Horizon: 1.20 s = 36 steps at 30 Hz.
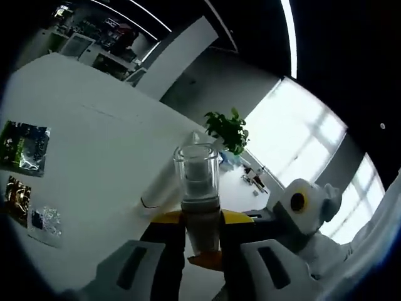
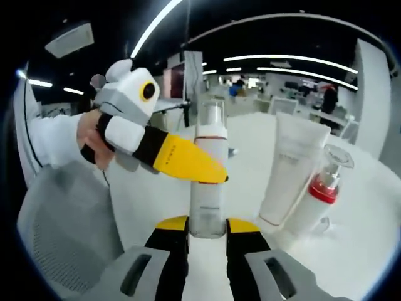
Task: Arrange the skincare products in the storage area until every visible bottle or jar stands upright without overlapping.
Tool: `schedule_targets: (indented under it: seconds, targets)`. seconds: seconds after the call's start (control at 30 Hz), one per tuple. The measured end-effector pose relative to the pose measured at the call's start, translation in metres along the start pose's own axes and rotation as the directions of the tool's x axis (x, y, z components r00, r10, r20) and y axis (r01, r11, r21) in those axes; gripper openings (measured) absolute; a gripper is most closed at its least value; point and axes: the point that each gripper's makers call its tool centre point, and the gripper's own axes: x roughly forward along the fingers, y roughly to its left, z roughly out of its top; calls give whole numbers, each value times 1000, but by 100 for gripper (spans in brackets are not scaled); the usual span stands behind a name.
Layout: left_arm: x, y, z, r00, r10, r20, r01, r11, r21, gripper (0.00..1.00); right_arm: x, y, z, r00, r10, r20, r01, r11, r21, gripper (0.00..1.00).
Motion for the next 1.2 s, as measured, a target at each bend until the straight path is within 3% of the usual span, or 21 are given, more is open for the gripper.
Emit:
schedule_targets:
  seconds: [0.07,0.23,0.33,0.6,0.63,0.7,0.93,1.03,1.2]
  targets:
    - [1,2,3,1000,3,-1,-3,1000,19,15,-2,0,-4,1000,1,-1,-1,1000,18,14]
    - [3,12,1,999,40,-35,-33,983,181,15,-15,-13,-3,999,-31,18,29,996,84,14]
    - [5,17,-3,996,59,-62,-40,962,271,15,-25,-22,2,997,-63,39,58,992,109,15]
    - [13,27,-13,991,98,-91,-55,921,387,15,-38,-21,30,990,-64,122,45,986,158,11]
    - [14,28,-14,990,102,-93,-55,907,418,15,-38,-19,32,990,-58,129,37,986,164,11]
    - [15,28,-18,989,106,-103,-51,900,434,15,-37,-18,36,989,-56,138,31,984,175,12]
    - [17,20,-29,985,118,-129,-24,824,566,15,-28,-10,40,988,-36,149,5,979,203,15]
    - [18,18,-31,984,118,-134,-20,820,572,15,-24,-7,39,990,-31,136,2,978,208,17]
    - [21,11,-36,984,103,-143,11,772,636,15,-20,-6,39,990,-35,139,0,971,241,17]
